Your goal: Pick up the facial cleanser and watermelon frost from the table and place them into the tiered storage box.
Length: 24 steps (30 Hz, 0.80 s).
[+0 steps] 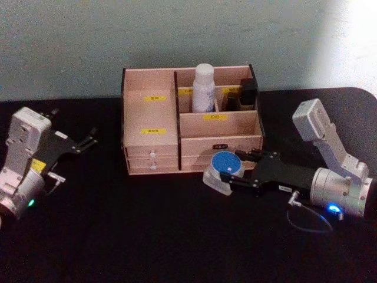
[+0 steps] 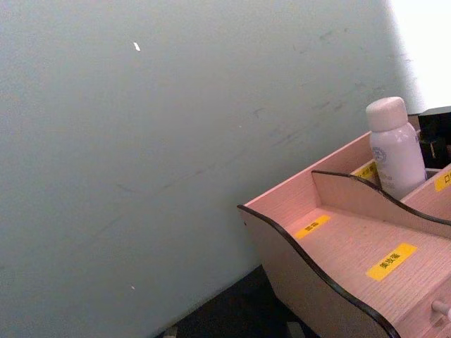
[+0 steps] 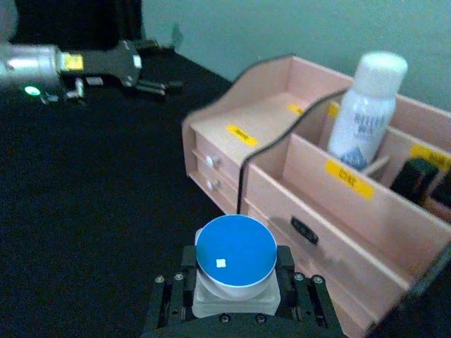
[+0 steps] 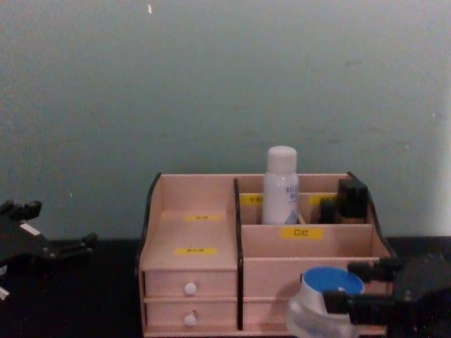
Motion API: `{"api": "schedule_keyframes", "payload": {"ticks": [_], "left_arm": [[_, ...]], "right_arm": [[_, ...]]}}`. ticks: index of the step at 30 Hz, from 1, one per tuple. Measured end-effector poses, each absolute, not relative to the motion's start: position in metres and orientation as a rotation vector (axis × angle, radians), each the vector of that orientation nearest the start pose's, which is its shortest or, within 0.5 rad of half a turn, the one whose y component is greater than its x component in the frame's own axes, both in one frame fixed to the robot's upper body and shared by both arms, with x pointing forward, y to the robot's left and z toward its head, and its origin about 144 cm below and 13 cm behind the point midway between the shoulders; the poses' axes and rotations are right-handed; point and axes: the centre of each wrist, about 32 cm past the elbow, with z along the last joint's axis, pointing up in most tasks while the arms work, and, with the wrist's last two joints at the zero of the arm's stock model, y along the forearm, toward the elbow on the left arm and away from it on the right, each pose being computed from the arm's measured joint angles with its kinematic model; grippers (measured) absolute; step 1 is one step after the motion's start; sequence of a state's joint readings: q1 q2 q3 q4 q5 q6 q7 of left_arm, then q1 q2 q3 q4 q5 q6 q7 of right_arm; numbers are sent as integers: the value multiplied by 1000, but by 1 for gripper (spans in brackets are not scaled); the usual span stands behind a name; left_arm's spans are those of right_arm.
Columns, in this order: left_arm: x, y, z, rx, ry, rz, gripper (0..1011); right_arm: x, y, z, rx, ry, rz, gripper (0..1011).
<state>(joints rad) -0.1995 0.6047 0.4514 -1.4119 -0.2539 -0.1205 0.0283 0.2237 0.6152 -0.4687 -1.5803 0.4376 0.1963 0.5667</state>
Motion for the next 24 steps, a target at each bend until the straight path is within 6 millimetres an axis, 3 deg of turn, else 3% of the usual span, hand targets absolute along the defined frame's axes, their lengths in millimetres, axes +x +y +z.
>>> {"api": "schedule_keyframes", "payload": {"ticks": [12, 24], "left_arm": [[489, 310, 1140, 304, -285, 1248, 1001], [489, 310, 1140, 304, -285, 1248, 1001]], "right_arm": [[502, -260, 1217, -261, -3, -558, 684], [527, -241, 1231, -237, -25, -545, 684]]}}
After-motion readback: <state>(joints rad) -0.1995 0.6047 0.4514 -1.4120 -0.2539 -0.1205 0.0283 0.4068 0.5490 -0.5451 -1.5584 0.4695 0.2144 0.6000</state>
